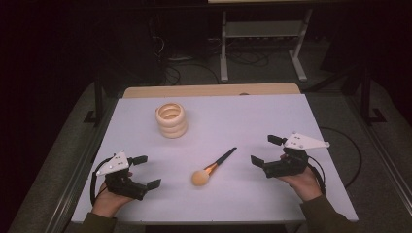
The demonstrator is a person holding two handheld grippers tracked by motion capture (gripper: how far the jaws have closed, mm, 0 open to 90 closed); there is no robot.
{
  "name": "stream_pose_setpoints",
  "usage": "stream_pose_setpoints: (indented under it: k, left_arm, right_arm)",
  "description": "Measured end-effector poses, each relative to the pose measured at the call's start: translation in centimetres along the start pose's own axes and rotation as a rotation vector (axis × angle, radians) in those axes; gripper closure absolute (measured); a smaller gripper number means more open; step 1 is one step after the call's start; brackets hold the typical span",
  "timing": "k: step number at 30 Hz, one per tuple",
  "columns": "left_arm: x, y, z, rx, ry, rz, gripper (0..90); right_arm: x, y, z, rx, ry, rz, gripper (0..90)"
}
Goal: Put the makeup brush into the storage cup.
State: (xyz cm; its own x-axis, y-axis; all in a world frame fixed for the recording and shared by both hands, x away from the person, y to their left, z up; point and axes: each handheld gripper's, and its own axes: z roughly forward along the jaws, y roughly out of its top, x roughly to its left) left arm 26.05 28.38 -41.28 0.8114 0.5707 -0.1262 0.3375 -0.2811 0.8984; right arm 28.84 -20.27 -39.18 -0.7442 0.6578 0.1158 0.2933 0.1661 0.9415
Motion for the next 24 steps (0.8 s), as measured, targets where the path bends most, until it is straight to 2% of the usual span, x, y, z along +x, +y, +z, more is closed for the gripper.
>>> stream_pose_setpoints:
  k: [24]
  left_arm:
    - [0.0,-0.1,0.1,0.008,-0.006,0.006,0.0]
  right_arm:
    - [0.2,0.4,1.6,0.016,0.027,-0.005,1.2]
